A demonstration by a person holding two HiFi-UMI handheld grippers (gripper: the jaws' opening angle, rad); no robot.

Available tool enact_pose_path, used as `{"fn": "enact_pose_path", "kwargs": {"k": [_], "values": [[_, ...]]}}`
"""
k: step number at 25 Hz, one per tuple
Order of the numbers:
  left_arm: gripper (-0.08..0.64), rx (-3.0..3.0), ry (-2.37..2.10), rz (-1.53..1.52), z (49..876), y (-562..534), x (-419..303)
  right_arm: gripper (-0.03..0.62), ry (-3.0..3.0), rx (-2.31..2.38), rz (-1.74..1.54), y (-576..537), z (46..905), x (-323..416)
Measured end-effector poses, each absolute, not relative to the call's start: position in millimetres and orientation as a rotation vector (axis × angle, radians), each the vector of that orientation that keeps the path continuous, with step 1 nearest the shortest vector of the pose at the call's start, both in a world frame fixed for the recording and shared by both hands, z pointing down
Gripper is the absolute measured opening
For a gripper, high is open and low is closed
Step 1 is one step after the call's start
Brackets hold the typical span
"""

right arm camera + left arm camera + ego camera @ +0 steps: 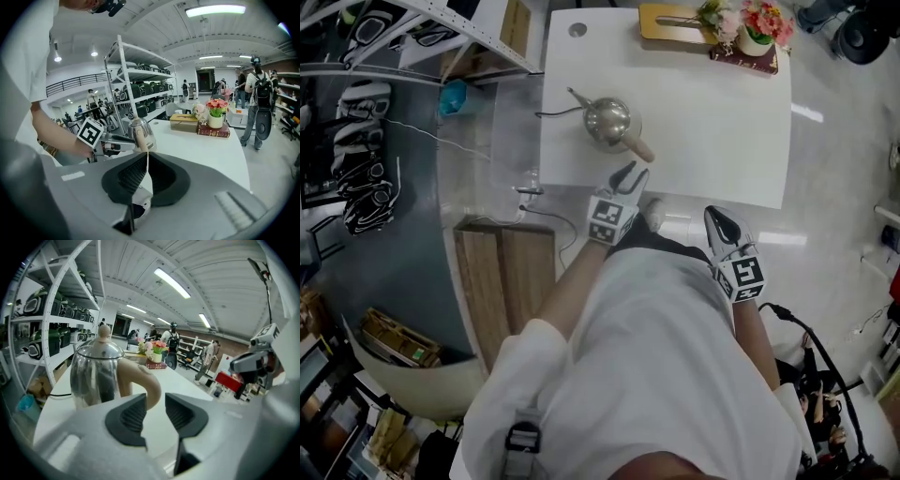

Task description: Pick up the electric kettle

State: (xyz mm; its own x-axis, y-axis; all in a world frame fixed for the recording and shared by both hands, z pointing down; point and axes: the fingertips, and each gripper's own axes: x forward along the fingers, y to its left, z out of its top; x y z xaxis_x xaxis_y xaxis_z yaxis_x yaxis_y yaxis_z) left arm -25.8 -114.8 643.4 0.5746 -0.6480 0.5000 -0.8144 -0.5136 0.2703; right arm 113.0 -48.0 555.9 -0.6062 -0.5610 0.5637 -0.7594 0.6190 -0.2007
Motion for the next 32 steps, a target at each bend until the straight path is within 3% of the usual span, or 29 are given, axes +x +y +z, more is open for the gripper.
{"fn": "enact_pose_path", "kwargs": {"k": [15,32], "values": [[0.201,2.339,-1.172,0.394,660,-148,-6,0.015,-2.339,1.059,0.637,-37,574,116],[0.207,2.327,-1.292,0.368,666,-169,5,0.014,-2.324,1.067,0.654,-36,577,118]]}}
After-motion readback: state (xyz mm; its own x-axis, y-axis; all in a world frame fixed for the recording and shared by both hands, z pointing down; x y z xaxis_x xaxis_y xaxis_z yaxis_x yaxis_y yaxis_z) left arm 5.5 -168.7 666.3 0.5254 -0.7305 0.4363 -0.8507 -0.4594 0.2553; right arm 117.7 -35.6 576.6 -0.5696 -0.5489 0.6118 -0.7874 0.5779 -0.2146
